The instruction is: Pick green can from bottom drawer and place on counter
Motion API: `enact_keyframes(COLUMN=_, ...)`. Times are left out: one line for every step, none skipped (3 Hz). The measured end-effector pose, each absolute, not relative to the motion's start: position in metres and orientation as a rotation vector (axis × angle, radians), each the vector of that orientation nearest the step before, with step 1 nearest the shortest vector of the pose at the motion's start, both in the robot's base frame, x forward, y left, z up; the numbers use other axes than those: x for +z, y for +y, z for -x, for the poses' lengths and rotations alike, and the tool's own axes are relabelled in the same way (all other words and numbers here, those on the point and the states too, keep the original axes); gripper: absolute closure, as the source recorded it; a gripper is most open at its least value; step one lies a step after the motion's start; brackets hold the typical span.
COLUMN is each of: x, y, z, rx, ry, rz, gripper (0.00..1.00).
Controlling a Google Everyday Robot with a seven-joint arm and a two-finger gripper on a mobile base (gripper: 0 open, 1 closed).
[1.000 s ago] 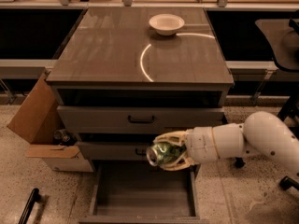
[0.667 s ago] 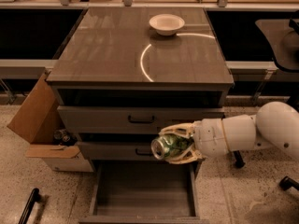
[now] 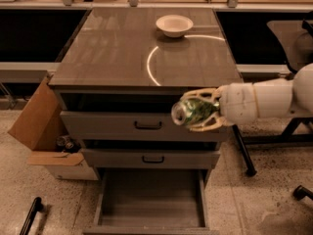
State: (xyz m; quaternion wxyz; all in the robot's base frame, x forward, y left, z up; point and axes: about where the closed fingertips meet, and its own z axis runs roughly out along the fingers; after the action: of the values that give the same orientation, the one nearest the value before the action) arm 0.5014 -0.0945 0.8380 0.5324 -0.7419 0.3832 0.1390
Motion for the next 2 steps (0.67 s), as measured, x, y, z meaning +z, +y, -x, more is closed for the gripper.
enact_keyframes(x=0.8704, y=-0.1041, z=-0.5399, rx=0.297, ry=0.944, rz=1.698, gripper=1.0)
enact_keyframes(x=0.8705, y=-0.1041, z=-0.5399, rx=0.297, ry=0.944, rz=1.698, gripper=1.0)
